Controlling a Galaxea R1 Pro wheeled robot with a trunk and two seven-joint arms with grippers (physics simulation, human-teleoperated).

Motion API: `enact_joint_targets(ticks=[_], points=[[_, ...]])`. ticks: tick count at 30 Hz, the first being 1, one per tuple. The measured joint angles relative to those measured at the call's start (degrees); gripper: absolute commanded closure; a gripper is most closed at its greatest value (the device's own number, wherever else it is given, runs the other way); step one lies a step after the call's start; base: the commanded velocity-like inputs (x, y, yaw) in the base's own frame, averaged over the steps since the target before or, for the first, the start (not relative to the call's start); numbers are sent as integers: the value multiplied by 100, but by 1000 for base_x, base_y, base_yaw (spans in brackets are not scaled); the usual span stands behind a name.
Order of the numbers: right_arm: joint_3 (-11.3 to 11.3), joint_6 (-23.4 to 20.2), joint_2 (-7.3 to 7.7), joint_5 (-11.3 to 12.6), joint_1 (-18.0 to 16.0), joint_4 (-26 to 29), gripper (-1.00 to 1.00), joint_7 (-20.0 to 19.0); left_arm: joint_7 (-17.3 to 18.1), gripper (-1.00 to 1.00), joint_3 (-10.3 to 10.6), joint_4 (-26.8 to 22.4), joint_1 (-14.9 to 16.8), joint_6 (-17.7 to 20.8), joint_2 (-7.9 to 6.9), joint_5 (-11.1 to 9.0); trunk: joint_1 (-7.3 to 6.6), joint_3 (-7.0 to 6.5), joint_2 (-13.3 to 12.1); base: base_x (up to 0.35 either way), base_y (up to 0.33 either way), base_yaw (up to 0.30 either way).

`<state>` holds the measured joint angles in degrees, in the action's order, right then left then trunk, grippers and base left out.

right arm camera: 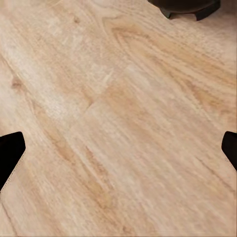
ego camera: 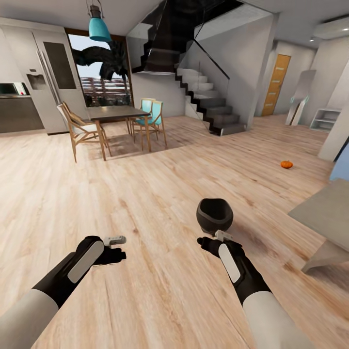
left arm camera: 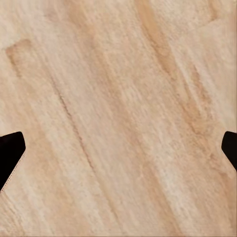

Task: Place each of the two pumpkins and all three candles from the living room inside a cabinet in the living room (use any cabinet), then make sure every cabinet is closed, and position the cauldron so it is next to a table in the living room.

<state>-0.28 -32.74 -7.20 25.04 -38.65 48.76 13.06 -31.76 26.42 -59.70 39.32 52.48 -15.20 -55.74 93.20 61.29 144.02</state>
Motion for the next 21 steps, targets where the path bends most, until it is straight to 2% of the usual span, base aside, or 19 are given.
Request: enact_joint_targets(ticks=[21], points=[[3, 2, 2, 5, 7, 1, -100, -15, 0, -100, 1, 1, 0, -15, 5, 0, 0, 0, 0, 323, 0, -1]])
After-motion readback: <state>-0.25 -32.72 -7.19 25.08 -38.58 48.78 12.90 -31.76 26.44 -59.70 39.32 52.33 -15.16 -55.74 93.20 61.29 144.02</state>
